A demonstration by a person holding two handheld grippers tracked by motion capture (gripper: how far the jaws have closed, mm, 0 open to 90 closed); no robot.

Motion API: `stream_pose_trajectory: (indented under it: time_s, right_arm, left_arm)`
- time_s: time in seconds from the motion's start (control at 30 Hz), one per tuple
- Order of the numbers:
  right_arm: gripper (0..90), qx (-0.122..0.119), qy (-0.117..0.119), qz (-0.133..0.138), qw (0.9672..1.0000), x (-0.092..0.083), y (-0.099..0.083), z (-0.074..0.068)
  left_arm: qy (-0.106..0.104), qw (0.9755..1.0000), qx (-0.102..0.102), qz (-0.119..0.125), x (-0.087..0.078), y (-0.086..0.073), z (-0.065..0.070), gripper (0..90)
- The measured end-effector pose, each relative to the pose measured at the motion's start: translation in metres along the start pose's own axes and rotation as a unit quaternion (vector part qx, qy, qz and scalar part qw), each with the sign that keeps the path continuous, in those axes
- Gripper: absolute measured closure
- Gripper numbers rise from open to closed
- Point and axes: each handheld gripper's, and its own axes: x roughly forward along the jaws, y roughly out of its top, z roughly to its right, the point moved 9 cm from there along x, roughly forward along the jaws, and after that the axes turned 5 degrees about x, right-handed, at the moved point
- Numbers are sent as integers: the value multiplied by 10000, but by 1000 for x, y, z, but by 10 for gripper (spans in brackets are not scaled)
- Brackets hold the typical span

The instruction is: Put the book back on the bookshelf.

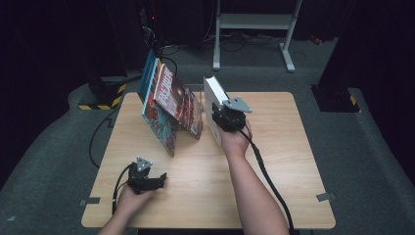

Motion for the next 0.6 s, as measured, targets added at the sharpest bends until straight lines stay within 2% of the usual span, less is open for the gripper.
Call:
stream_pose_trajectory:
  time_s: [0.1, 0.6]
  right_arm:
    - [545, 65, -2, -47, 10000, 7, 0, 2]
    - [544, 32, -195, -26, 9998, 44, 9, 0]
  left_arm:
    - [7, 10000, 1, 3, 0, 0, 0, 131]
    - [10, 10000, 2, 12, 1, 0, 0, 130]
